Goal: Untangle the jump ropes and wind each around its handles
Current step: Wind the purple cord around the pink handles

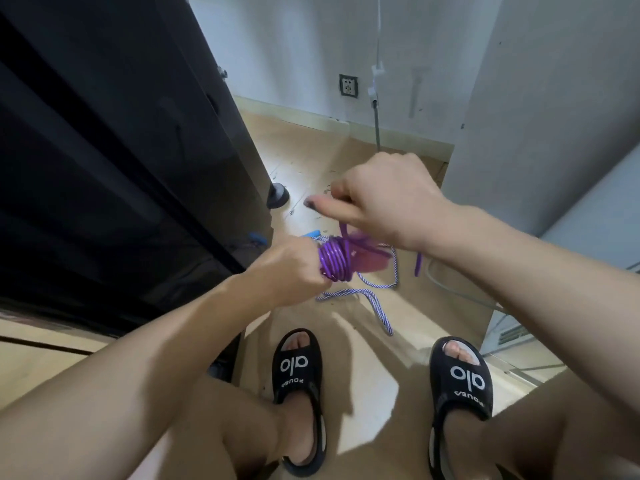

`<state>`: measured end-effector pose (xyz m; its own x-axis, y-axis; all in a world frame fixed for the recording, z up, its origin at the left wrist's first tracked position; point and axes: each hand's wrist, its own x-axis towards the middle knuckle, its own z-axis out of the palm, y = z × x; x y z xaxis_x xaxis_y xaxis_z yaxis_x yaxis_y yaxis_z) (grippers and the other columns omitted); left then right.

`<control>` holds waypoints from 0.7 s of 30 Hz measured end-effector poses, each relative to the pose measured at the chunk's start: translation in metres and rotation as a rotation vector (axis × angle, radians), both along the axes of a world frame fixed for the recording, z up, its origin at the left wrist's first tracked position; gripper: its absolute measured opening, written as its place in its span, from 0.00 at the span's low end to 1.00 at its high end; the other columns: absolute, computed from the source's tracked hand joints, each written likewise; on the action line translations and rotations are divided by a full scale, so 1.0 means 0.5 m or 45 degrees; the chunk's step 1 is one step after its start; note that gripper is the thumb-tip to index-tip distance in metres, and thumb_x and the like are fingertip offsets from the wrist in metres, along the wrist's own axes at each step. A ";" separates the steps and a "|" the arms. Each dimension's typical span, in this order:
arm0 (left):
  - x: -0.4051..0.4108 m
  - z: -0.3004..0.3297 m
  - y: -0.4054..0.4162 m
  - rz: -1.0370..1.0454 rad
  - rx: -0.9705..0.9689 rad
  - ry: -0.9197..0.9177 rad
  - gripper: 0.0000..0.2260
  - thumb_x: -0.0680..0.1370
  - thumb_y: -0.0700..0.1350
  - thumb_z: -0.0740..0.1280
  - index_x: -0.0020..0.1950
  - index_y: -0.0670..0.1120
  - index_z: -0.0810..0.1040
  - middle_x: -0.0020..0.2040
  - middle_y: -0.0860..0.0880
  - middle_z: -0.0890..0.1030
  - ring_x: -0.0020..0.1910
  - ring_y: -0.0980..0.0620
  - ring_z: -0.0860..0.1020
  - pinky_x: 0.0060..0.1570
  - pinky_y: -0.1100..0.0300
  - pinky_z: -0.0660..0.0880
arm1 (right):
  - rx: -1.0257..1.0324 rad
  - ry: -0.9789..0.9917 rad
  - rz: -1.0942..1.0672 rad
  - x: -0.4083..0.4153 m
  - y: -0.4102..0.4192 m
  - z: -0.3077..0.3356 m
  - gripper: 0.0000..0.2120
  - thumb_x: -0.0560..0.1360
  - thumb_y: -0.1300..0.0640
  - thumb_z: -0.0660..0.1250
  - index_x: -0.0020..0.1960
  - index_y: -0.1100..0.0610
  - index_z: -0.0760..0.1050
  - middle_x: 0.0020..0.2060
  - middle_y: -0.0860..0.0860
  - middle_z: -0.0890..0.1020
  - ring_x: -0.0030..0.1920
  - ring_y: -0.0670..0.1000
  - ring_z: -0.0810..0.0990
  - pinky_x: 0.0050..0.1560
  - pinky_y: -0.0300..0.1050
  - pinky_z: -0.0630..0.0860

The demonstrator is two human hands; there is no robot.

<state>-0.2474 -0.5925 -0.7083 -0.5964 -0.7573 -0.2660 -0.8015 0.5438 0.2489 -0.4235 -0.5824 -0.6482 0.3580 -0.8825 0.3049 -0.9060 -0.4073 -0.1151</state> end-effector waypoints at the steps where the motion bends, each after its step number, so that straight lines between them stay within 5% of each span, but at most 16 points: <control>1: -0.010 -0.005 0.008 -0.150 -0.267 -0.111 0.11 0.71 0.42 0.66 0.31 0.49 0.67 0.28 0.51 0.70 0.26 0.48 0.69 0.23 0.60 0.55 | 0.006 -0.014 -0.015 -0.007 -0.014 -0.003 0.31 0.79 0.32 0.53 0.31 0.57 0.68 0.25 0.51 0.72 0.31 0.59 0.72 0.30 0.44 0.58; 5: -0.016 -0.021 0.026 -0.375 -0.383 0.177 0.08 0.70 0.43 0.59 0.32 0.48 0.61 0.29 0.52 0.60 0.29 0.46 0.58 0.28 0.58 0.54 | 0.187 -0.093 -0.023 -0.027 -0.044 -0.033 0.32 0.76 0.31 0.58 0.31 0.59 0.68 0.23 0.52 0.68 0.32 0.58 0.69 0.31 0.46 0.60; 10: -0.008 -0.008 0.028 -0.519 -0.545 0.436 0.10 0.72 0.40 0.61 0.31 0.46 0.65 0.28 0.48 0.64 0.28 0.46 0.60 0.32 0.58 0.53 | 0.484 -0.241 -0.120 -0.037 -0.050 -0.072 0.30 0.77 0.33 0.59 0.30 0.57 0.64 0.25 0.52 0.67 0.31 0.55 0.65 0.33 0.47 0.62; 13: -0.011 0.010 0.026 -0.430 -0.473 0.771 0.10 0.68 0.38 0.65 0.28 0.44 0.69 0.28 0.51 0.62 0.27 0.50 0.61 0.29 0.60 0.56 | 0.937 -0.877 -0.093 -0.047 -0.054 -0.133 0.13 0.78 0.51 0.65 0.36 0.49 0.70 0.33 0.46 0.74 0.32 0.46 0.71 0.41 0.44 0.70; 15: -0.016 0.033 0.025 -0.283 -0.225 0.866 0.11 0.69 0.32 0.67 0.28 0.42 0.74 0.27 0.48 0.66 0.29 0.55 0.60 0.29 0.62 0.58 | 0.986 -1.025 -0.097 -0.041 -0.049 -0.144 0.11 0.77 0.60 0.61 0.37 0.52 0.71 0.32 0.46 0.76 0.32 0.45 0.71 0.39 0.45 0.73; 18: 0.001 0.040 0.000 0.483 0.179 1.052 0.11 0.73 0.32 0.70 0.34 0.43 0.73 0.27 0.50 0.68 0.24 0.57 0.64 0.27 0.66 0.62 | 0.709 -0.656 -0.220 -0.037 -0.026 -0.110 0.25 0.80 0.41 0.52 0.34 0.60 0.63 0.29 0.59 0.71 0.32 0.56 0.66 0.35 0.50 0.67; 21: 0.025 0.029 -0.027 0.946 0.461 0.952 0.07 0.69 0.36 0.71 0.39 0.41 0.73 0.32 0.43 0.62 0.27 0.49 0.58 0.29 0.55 0.57 | 0.556 -0.433 -0.183 -0.049 -0.003 -0.073 0.28 0.83 0.40 0.50 0.34 0.59 0.61 0.27 0.55 0.68 0.32 0.57 0.64 0.33 0.49 0.63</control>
<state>-0.2348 -0.6060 -0.6937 -0.1293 -0.9429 -0.3070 -0.4798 -0.2114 0.8515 -0.4477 -0.5841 -0.6848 0.1707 -0.9851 -0.0220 -0.8314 -0.1321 -0.5397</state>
